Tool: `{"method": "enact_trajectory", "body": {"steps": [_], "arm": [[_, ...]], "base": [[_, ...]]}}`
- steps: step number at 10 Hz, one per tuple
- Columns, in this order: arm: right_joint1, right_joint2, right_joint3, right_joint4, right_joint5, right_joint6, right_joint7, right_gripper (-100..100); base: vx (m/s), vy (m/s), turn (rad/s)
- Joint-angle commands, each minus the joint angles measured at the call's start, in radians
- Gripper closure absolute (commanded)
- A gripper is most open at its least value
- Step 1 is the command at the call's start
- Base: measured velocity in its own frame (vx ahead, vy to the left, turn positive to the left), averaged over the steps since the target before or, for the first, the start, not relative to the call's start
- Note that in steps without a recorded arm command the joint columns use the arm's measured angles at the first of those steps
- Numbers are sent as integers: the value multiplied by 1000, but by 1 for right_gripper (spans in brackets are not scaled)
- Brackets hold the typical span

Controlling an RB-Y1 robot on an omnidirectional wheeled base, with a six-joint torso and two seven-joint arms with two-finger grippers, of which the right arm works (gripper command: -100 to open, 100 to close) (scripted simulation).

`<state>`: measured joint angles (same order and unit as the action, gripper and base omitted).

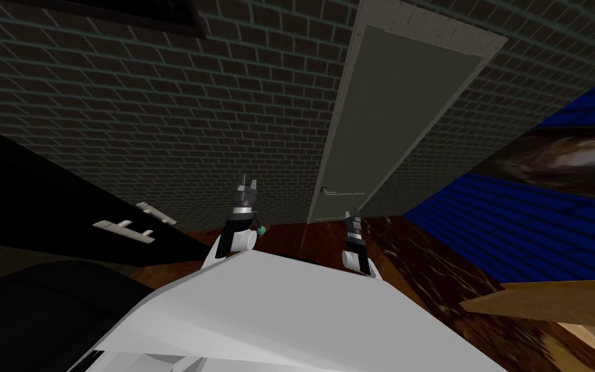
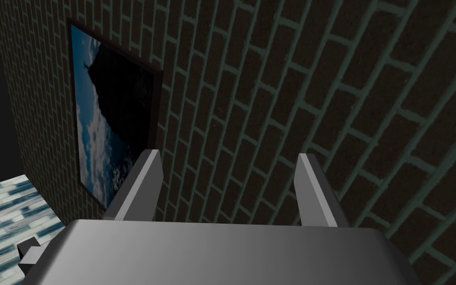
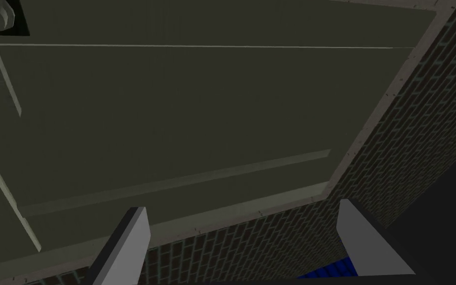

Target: Pull the door open

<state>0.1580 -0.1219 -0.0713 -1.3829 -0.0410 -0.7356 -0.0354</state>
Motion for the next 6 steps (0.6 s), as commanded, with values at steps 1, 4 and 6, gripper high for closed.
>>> {"method": "enact_trajectory", "body": {"steps": [1, 4, 6], "arm": [[-18, -6, 0, 50, -7, -9, -6, -100], [-33, -10, 0, 103, -12, -13, -8, -100], [-62, -16, 0, 166, -20, -22, -13, -100]], "base": [[68, -91, 208], [30, -60, 85], [37, -59, 173]]}}
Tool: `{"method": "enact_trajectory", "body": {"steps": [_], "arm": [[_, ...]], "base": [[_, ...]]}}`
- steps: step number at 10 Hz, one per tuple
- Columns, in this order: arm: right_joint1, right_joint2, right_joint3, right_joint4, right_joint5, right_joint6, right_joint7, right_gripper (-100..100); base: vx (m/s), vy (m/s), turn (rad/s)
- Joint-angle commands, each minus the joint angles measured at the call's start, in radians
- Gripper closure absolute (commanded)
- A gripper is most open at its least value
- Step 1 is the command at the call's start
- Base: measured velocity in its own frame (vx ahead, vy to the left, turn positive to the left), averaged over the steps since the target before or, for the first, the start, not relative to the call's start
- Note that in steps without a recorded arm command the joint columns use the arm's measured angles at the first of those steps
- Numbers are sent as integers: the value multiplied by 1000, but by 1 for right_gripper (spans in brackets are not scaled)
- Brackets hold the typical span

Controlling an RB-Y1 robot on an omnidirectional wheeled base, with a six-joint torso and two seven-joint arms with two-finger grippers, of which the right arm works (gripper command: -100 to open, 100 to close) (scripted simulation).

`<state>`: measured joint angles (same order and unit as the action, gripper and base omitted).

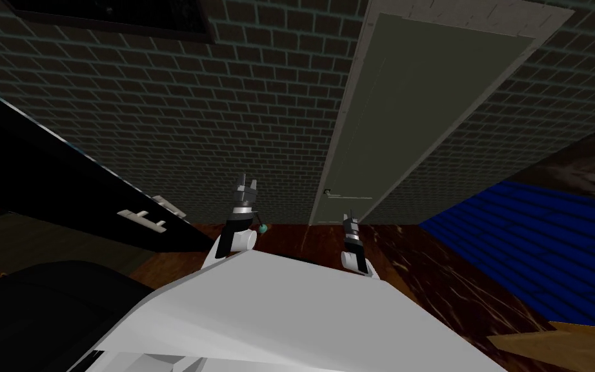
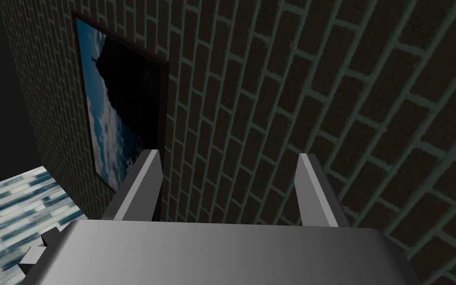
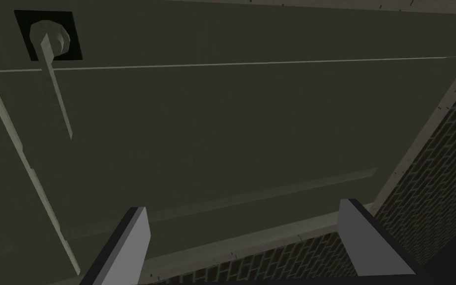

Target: Pull the door open

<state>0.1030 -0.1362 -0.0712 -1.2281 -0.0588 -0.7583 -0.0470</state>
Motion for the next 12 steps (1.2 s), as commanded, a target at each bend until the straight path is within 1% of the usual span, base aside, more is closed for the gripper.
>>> {"method": "enact_trajectory", "body": {"steps": [1, 2, 3, 5, 6, 7, 8, 12], "arm": [[-21, -5, 0, 50, -7, -4, -4, -100], [-21, -5, 0, 61, -7, -4, -4, -100], [-35, -8, 0, 98, -11, -8, -6, -100], [-62, -14, 0, 166, -19, -16, -11, -100], [-75, -17, 0, 194, -23, -20, -13, -100], [-75, -17, 0, 205, -23, -20, -13, -100], [-89, -19, 0, 240, -27, -24, -15, -100], [-137, -29, -1, 365, -42, -38, -24, -100]], "base": [[48, -81, 198], [48, -69, 61], [44, -67, 113], [55, -83, 207], [48, -93, 190], [31, -70, 44], [27, -59, 98], [43, -90, 176]]}}
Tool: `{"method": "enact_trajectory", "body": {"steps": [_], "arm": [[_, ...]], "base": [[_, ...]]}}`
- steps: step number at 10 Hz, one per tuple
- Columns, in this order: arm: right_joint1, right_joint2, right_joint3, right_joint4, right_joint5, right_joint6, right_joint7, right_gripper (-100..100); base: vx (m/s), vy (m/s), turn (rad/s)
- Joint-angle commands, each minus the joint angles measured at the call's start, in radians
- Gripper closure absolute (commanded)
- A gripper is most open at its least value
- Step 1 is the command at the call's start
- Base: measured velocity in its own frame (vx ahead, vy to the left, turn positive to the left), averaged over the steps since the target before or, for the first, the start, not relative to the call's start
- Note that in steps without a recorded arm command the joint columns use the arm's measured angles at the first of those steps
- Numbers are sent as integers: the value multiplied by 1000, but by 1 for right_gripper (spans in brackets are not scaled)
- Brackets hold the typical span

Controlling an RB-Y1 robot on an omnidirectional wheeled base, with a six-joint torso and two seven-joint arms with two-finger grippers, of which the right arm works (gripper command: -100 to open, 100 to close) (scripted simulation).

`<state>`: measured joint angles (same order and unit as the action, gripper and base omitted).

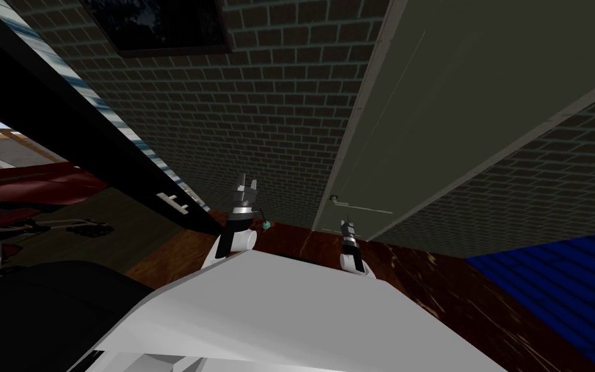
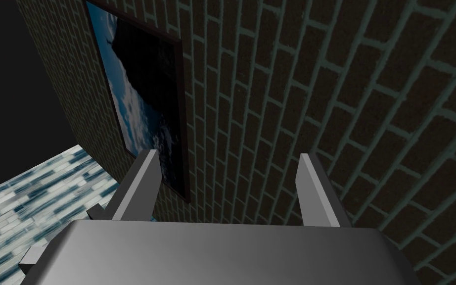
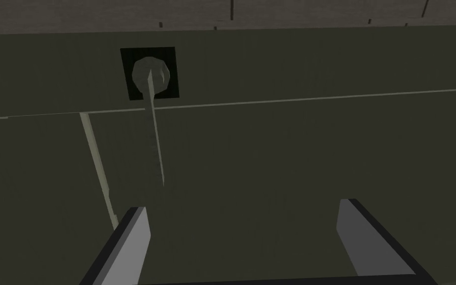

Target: Pull the door open

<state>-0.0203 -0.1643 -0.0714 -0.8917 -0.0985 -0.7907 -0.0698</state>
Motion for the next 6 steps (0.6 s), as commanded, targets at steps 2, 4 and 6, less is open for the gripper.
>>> {"method": "enact_trajectory", "body": {"steps": [2, 4, 6], "arm": [[-24, -3, -1, 59, -6, -9, -2, -100], [-45, -8, -1, 114, -12, -15, -6, -100], [-63, -11, -1, 162, -17, -21, -9, -100]], "base": [[28, -55, 57], [26, -67, 145], [42, -83, 133]]}}
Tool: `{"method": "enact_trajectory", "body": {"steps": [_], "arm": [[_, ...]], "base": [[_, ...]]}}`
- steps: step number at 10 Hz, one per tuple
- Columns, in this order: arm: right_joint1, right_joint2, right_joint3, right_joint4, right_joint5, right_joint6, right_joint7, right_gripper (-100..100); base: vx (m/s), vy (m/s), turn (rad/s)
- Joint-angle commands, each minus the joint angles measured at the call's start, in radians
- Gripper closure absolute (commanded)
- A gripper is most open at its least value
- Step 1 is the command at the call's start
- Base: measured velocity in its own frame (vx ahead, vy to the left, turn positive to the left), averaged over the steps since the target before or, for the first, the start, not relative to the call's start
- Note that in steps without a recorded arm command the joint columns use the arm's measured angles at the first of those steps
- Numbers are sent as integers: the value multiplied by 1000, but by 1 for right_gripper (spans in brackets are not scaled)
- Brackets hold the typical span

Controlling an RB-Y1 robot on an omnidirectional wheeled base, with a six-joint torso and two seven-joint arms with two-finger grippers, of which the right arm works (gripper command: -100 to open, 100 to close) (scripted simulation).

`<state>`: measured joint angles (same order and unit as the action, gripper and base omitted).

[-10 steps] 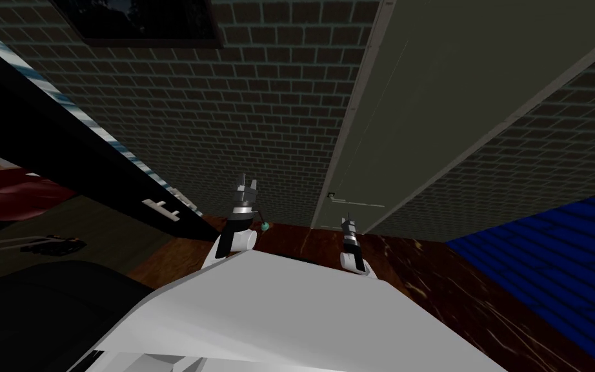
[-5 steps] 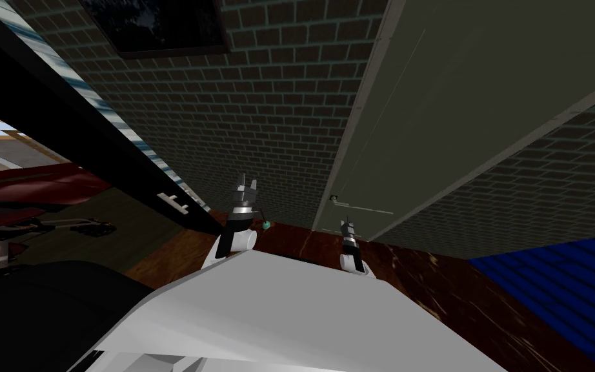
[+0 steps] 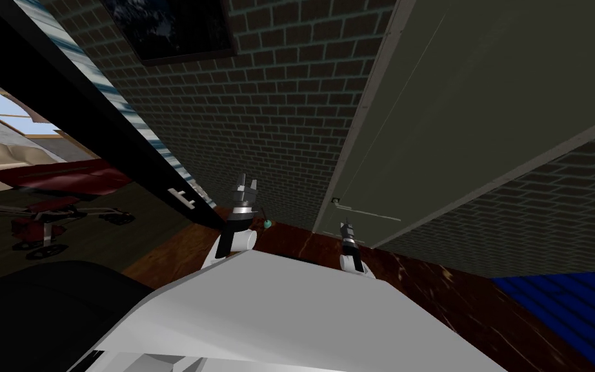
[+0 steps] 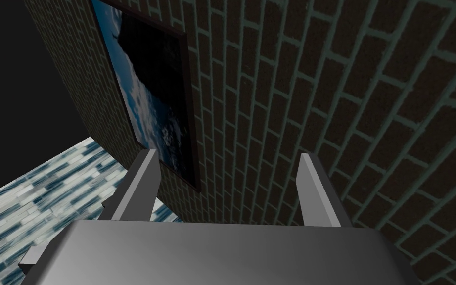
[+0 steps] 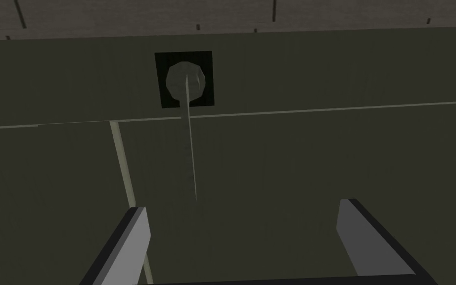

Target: Pull the door open

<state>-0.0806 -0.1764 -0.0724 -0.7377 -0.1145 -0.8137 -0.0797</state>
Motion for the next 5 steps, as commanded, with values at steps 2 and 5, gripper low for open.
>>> {"method": "enact_trajectory", "body": {"steps": [2, 5], "arm": [[-26, -4, 0, 71, -9, -5, -3, -100], [-48, -8, 0, 128, -15, -11, -7, -100]], "base": [[28, -91, 151], [30, -81, 127]]}}
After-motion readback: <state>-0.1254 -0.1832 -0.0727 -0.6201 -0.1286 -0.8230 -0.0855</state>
